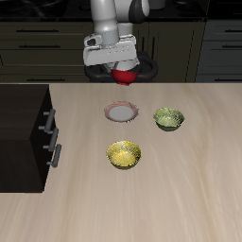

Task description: Place the red bowl on the plate

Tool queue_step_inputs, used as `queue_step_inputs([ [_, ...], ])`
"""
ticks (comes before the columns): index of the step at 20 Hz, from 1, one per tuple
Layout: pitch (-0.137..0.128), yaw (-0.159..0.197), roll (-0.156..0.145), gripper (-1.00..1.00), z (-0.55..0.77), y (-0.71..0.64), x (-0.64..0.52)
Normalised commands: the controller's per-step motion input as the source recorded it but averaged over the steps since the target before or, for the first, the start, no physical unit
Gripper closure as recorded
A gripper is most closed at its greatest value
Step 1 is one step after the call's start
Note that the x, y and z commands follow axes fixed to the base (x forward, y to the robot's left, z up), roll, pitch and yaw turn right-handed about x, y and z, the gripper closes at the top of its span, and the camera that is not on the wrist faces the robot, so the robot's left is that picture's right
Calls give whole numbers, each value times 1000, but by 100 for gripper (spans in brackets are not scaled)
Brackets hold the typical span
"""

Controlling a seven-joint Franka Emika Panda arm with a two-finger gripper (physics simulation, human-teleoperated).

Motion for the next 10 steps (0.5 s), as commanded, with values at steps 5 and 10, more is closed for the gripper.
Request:
queue_step_inputs([
  [5,1,15,-33,100,-42,-139,-6],
  [10,8,-20,-46,100,-12,-141,184],
])
